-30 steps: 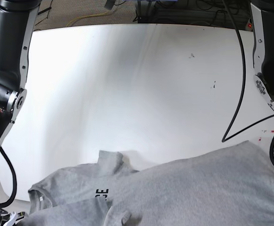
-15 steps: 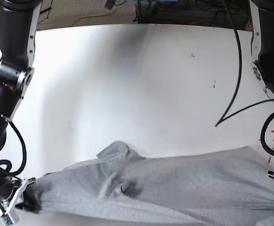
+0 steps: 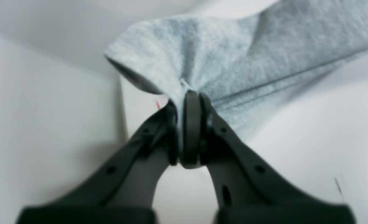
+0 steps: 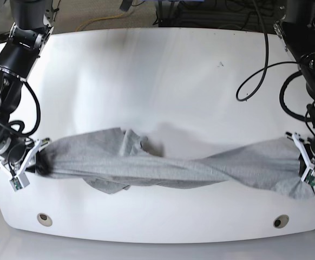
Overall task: Fold the T-shirt properly
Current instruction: 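Lift the shirt high with both grippers and lay it flat again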
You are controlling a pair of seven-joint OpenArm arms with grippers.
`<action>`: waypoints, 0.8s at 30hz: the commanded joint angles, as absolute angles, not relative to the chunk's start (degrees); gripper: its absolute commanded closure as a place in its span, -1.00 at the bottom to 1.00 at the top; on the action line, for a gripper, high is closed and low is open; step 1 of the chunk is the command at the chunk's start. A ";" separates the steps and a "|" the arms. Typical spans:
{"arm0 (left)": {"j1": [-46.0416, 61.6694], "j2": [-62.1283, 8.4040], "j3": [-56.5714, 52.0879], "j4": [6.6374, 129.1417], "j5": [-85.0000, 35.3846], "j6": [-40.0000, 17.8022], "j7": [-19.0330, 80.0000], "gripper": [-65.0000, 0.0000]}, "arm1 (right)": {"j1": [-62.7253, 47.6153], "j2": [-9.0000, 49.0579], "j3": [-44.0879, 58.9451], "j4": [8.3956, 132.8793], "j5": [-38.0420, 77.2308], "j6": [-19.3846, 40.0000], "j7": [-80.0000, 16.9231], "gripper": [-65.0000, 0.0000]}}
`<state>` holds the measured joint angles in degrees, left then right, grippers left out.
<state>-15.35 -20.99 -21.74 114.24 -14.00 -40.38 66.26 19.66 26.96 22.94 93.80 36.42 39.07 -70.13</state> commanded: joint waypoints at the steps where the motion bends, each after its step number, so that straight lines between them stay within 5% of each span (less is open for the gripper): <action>1: -12.70 -19.82 -24.66 115.21 -12.44 -40.00 65.89 1.00 | 17.98 26.86 25.98 95.87 37.32 38.73 -70.02 1.00; 13: 8.92 -15.96 -30.37 115.38 -12.44 -40.00 65.27 1.00 | -0.48 25.01 31.16 104.57 40.92 38.73 -70.46 1.00; 24: 27.12 -15.87 -35.03 115.03 -12.35 -40.00 53.76 1.00 | -15.69 21.58 36.53 107.03 40.92 38.73 -71.34 1.00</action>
<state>24.34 -14.63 -33.15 114.24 -13.56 -40.53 56.10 -14.46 21.56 34.30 105.86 41.17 38.94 -72.10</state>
